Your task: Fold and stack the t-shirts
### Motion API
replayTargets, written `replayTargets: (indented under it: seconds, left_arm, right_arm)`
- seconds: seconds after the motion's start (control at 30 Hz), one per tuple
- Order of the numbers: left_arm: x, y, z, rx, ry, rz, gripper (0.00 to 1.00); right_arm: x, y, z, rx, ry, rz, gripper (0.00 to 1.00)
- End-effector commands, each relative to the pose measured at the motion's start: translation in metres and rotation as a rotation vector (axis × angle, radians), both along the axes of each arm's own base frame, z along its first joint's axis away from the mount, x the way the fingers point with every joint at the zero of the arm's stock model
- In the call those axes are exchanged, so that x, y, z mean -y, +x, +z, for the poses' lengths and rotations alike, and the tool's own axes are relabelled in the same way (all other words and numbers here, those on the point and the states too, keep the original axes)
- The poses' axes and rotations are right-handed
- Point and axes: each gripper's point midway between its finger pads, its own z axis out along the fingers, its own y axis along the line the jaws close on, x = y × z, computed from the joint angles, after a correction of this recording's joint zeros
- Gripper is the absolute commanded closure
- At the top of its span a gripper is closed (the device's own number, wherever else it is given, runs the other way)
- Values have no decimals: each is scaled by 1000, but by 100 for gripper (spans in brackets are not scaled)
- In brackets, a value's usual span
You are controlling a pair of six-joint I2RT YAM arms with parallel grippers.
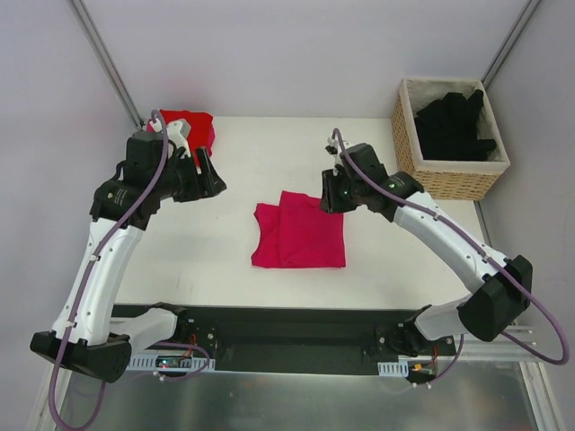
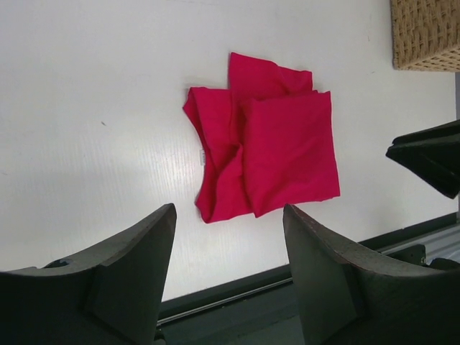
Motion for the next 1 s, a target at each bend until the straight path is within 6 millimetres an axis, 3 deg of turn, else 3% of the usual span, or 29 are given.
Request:
replayTargets:
  seconds: [0.0,0.07,0.17,0.23,0.27,0.3,0.33,0.37,0.4,0.43,0.5,0.53,0.57,0.63,0.67,0.77,0.8,0.97]
  left_arm:
    - [0,1,-21,-40,-6,9,39]
    - [4,3,-26,-49,-23,-5,39]
    - [13,11,-28,-39,-46,-41,42]
    - [12,16,-25,-4,-29,-52,43]
    - [9,15,-21,19,-14,-51,44]
    - [-1,18,-23,40,33,-15,44]
    - [-11,20,-25,70,90,5,43]
    - [-22,18,-22,108,128,36,39]
    - [-38,19,-39,106,219,71,38]
    - [-42,18,-39,145,239,71,37]
    - [-60,18,-58,131,327,118,37]
    - [-64,18,-58,144,337,140,37]
    - [-69,17,-68,127,356,157,36]
    - [-77,22,-69,164,372,211,36]
    - [-80,22,-82,154,387,219,36]
    - [-88,26,-96,171,428,250,36]
    - [-91,26,-100,170,443,254,36]
    - [-99,32,-124,157,498,277,35]
  right_arm:
    - [-16,5,19,-16,192,-22,65]
    - [-14,4,26,9,222,-39,60]
    - [11,2,19,58,165,-100,58]
    - [46,7,8,141,42,-164,58]
    - [60,7,20,218,19,-173,56]
    - [80,12,20,288,-73,-199,54]
    - [101,13,10,326,-179,-177,50]
    - [117,14,16,378,-217,-198,40]
    - [132,18,14,399,-261,-234,34]
    - [155,22,12,404,-283,-299,28]
    - [173,25,-4,402,-260,-356,13]
    - [187,32,-6,418,-242,-413,7]
    - [193,29,-24,394,-244,-428,4]
    - [207,36,-31,437,-245,-482,4]
    - [216,31,-53,417,-291,-489,4]
    - [238,40,-70,436,-306,-550,4]
    - [249,37,-87,405,-322,-576,4]
    - [254,61,-99,434,-272,-611,4]
